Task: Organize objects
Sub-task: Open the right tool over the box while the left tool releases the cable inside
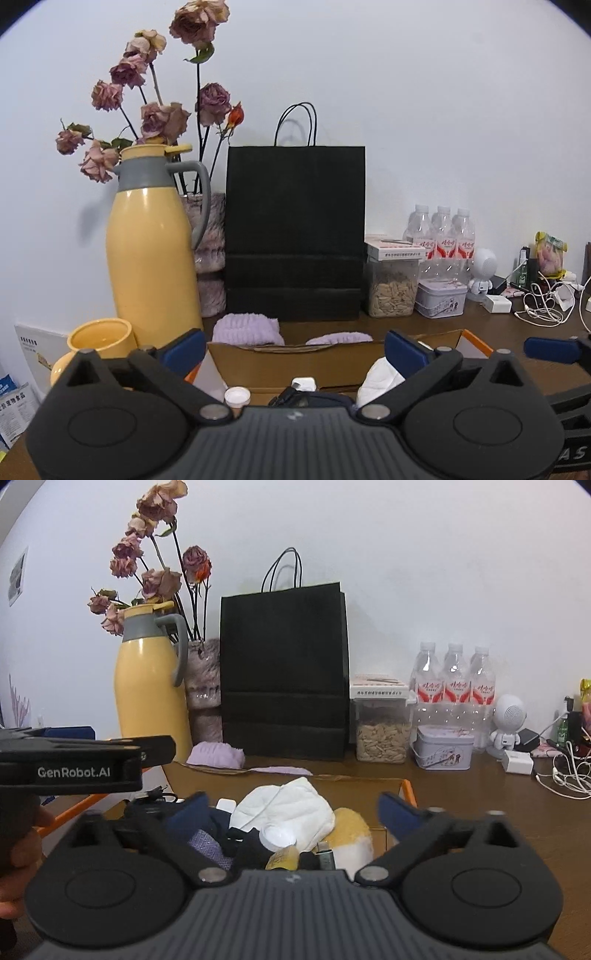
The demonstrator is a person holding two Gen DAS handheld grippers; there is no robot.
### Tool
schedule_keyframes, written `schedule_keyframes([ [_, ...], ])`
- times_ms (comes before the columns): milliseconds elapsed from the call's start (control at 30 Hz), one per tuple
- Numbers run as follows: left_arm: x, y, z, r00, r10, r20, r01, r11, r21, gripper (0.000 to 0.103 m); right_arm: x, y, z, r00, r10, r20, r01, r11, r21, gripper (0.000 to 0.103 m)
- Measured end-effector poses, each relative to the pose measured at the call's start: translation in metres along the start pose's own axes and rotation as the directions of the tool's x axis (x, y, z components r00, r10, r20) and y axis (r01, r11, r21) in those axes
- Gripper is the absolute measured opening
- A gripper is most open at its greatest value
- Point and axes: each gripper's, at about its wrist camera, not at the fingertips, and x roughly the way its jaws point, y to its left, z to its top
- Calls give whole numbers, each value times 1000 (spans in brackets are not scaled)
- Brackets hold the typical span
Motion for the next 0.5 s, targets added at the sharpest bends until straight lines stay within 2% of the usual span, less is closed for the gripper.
schedule_keyframes([
  [233,-2,9,-4,1000,-10,-17,10,999,-50,103,-3,2,-3,1000,-22,-19,22,1000,-12,103],
  [500,-16,12,-10,1000,-29,2,29,998,-64,103,-16,2,-4,1000,-29,12,29,999,-21,103],
])
